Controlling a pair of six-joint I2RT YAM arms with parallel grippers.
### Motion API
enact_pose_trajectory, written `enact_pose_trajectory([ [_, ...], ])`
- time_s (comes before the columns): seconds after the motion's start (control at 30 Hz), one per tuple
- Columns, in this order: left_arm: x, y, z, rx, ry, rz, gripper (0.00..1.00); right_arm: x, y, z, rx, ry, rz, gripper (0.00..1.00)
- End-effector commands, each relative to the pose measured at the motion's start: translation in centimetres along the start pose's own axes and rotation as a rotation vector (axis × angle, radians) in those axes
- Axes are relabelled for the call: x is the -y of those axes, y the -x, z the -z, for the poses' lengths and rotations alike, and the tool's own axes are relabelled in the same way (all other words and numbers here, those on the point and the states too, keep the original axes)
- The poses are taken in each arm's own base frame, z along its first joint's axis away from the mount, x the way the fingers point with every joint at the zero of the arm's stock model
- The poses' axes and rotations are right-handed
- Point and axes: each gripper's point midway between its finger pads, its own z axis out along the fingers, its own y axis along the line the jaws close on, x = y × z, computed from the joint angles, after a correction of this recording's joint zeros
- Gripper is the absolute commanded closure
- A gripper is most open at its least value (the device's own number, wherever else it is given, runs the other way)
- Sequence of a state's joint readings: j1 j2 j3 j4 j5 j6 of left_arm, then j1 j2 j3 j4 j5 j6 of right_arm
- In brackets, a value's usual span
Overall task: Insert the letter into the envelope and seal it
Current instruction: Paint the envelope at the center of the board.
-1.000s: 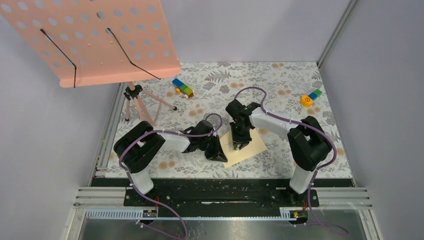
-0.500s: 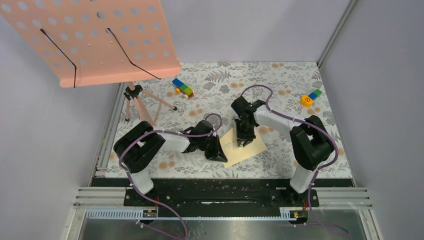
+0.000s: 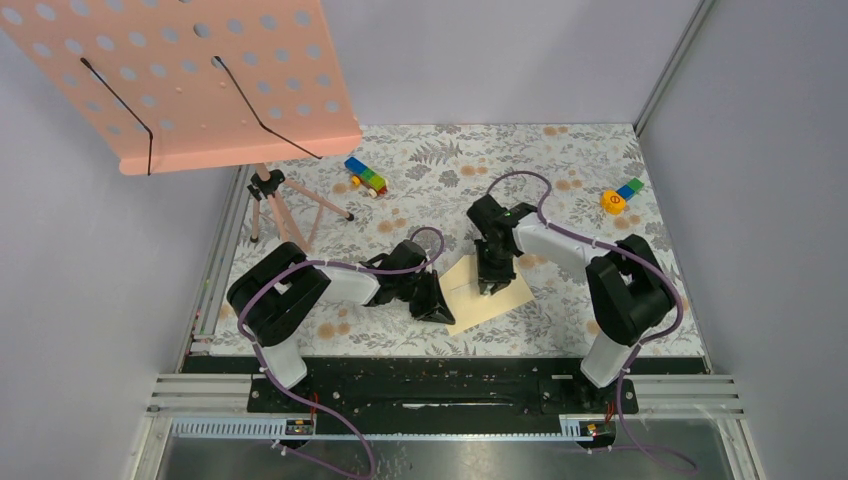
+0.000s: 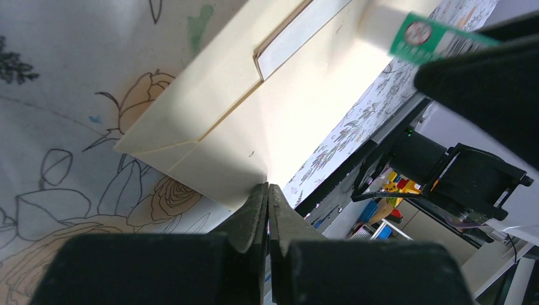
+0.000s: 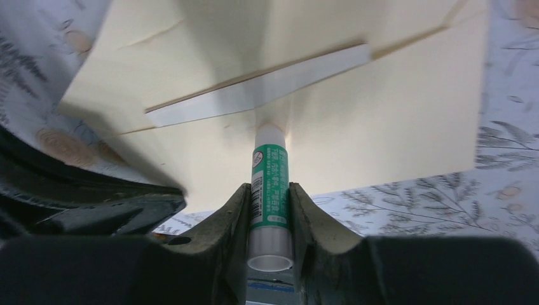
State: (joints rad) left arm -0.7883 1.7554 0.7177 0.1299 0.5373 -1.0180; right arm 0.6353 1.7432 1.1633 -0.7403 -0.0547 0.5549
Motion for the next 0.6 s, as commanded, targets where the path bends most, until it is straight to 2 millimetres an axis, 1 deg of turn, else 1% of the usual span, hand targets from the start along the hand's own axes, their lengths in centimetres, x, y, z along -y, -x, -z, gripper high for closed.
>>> enact_pose_trajectory([
  [0.0,-3.6,-0.9,-0.1,-0.003,0.125,0.023,1.00,6.3,-0.1,-0.1,0.012,-0.200,-0.023,1.00],
  [0.07,-3.6,-0.9,-0.1,-0.005,0.124,0.023,1.00,6.4,0.0,0.0,0.012,-0.203,-0.019,1.00],
  [0.13,-3.5,-0.9,-0.1,-0.003,0.122,0.022,1.00,5.6,0.0,0.0,0.007,-0.171,-0.023,1.00],
  [0.2,-3.5,-0.9,-0.1,-0.005,0.123,0.023,1.00,4.3,0.0,-0.1,0.002,-0.139,-0.012,1.00],
  [0.33,-3.6,-0.9,-0.2,-0.006,0.125,0.025,1.00,0.9,-0.4,-0.2,0.000,-0.106,0.058,1.00],
  [0.43,-3.5,-0.9,-0.1,-0.005,0.123,0.023,1.00,-1.0,-0.7,-0.5,-0.022,-0.048,0.060,1.00],
  [0.47,-3.6,-0.9,-0.1,-0.004,0.125,0.025,1.00,-1.3,-0.8,-0.6,-0.025,-0.038,0.055,1.00],
  [0.5,-3.6,-0.9,-0.1,-0.002,0.124,0.025,1.00,-0.9,-0.7,-0.6,-0.021,-0.054,0.056,1.00],
  [0.57,-3.6,-0.9,0.0,0.000,0.124,0.024,1.00,0.3,-0.3,-0.6,0.000,-0.109,0.068,1.00],
])
